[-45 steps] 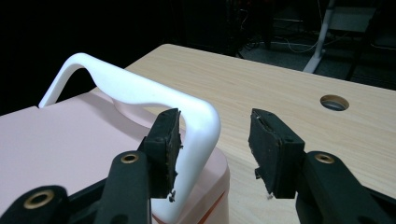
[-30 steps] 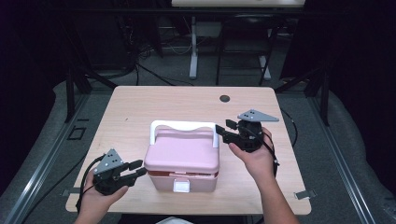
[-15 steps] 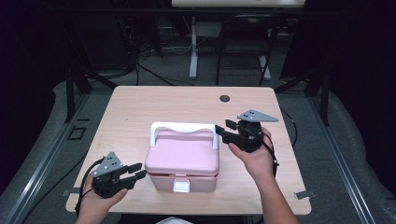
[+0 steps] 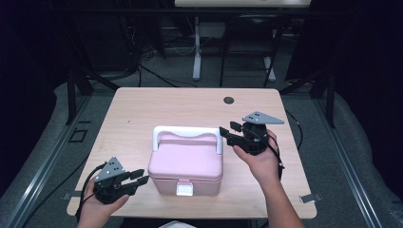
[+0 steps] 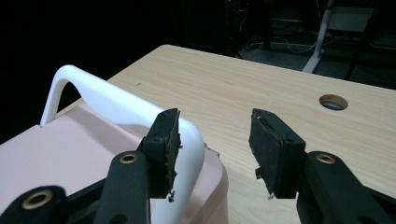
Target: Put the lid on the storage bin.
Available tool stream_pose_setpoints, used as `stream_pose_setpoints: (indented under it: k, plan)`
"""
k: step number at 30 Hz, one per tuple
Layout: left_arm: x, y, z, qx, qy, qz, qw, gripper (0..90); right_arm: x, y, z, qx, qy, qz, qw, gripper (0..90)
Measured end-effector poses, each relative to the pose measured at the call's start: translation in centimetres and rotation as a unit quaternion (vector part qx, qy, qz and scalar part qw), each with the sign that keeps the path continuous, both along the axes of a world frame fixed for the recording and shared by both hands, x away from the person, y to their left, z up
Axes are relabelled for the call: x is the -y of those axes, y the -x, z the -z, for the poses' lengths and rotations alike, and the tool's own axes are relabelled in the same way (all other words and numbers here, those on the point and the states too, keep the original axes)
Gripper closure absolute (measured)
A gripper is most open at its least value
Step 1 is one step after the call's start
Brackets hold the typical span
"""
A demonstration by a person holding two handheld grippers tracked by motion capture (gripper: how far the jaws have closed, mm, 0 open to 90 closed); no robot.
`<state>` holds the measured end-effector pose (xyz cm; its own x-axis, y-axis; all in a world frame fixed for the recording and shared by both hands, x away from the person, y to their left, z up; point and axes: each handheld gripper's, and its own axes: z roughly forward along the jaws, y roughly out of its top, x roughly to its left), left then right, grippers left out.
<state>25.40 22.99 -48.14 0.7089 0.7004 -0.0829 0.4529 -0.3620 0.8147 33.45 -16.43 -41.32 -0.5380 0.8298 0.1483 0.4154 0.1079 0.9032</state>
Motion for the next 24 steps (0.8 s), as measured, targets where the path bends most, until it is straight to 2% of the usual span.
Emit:
stream_pose_setpoints:
  k: [1,4,6,24]
  plan:
    - [-0.1,0.0,0.0,0.001,-0.003,0.002,1.0,67.0,0.0,0.0,0.0,-0.001,0.001,0.0,1.0,52.2]
    - [-0.3,0.1,0.0,0.002,0.011,-0.002,0.9999,67.9,0.0,0.0,0.0,0.0,0.0,0.0,1.0,52.2]
    - [-0.4,0.1,-0.2,0.002,0.013,-0.004,0.9999,67.9,0.0,0.0,0.0,0.0,0.0,0.0,1.0,52.2]
    - [-1.4,-0.7,0.0,0.0,0.01,-0.024,0.9997,61.8,0.2,0.0,0.0,-0.001,-0.002,0.005,1.0,52.0]
